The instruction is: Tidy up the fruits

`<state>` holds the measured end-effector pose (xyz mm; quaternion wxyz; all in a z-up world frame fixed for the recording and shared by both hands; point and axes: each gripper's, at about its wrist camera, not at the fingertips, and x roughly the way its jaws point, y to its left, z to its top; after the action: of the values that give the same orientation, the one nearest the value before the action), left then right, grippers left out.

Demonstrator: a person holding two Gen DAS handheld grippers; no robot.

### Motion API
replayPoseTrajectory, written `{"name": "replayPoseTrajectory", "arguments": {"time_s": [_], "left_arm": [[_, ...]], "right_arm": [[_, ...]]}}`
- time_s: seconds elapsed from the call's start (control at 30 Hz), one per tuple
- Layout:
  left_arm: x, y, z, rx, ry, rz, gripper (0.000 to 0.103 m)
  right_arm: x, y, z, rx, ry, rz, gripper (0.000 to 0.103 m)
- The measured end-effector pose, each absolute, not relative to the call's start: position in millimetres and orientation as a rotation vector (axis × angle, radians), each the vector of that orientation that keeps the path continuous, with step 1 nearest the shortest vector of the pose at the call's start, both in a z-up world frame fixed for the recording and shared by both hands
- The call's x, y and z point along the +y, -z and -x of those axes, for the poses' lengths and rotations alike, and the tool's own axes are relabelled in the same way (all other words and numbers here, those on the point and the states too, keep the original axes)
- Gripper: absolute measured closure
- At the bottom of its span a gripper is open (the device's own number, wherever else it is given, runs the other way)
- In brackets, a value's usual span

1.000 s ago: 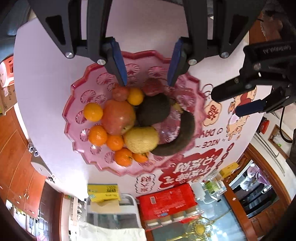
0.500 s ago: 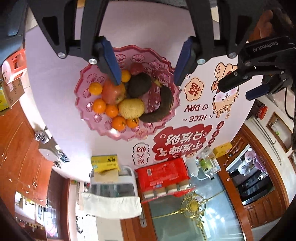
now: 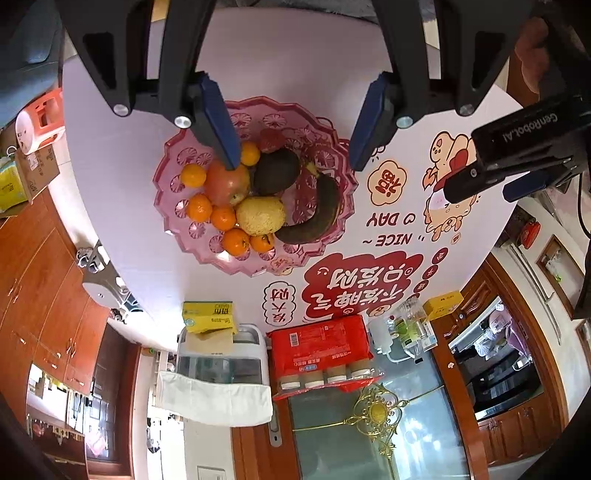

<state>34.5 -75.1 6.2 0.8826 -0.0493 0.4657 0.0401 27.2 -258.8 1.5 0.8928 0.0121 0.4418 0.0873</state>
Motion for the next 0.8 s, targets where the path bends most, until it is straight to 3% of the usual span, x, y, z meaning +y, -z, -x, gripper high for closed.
{"name": "replayPoseTrajectory", "arguments": {"time_s": [0.8], "left_arm": [[-80.4, -2.7, -34.4, 0.983, -0.125, 0.104, 0.007]], "right_arm": [[-258.6, -9.2, -33.4, 0.883, -0.191, -0.016, 0.041]]}}
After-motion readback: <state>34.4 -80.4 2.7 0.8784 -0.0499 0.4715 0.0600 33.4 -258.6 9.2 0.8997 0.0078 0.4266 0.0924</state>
